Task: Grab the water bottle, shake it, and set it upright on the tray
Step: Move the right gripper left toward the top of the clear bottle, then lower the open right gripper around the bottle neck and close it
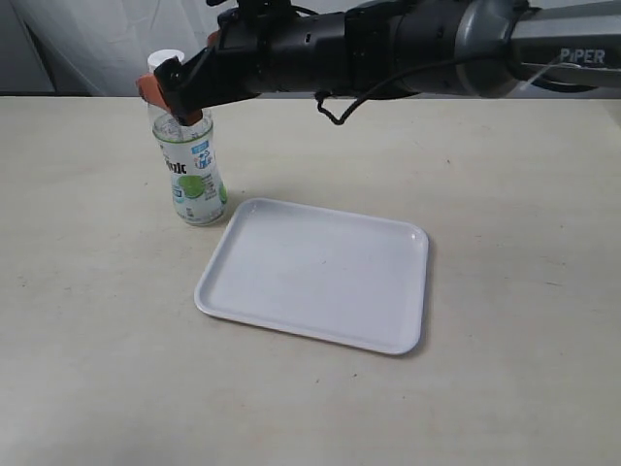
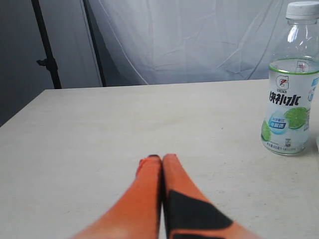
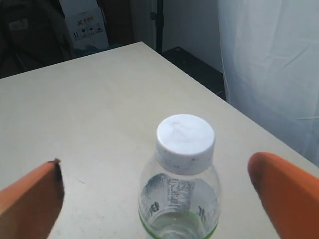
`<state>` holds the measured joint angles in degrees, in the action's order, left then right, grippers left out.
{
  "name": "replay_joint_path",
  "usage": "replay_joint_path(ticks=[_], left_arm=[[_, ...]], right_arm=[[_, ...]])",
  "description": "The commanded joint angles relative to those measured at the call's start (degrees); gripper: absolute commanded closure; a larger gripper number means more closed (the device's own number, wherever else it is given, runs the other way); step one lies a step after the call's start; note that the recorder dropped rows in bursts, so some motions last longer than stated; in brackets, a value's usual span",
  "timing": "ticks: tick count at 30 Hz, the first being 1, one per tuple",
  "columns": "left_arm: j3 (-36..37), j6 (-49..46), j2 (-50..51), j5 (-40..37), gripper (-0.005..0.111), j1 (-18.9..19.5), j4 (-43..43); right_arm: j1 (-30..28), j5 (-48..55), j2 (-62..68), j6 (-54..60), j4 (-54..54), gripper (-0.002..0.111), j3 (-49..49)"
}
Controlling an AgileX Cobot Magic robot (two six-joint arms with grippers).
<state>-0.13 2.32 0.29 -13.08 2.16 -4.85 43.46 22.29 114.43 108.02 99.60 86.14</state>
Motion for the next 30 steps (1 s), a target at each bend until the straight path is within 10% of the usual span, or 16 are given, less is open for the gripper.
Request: replay_joint_path(ticks=[1, 30], left_arm=[[0.13, 0.20, -0.29, 0.18, 0.107, 0.01, 0.01], [0.13, 0.20, -0.29, 0.18, 0.107, 0.01, 0.01]], right_arm=[[-0.04, 0.04, 1.52, -0.25, 0.35, 0.008, 2.49], [-0.04, 0.61, 4.12, -2.91, 0.35, 0.008, 4.43]])
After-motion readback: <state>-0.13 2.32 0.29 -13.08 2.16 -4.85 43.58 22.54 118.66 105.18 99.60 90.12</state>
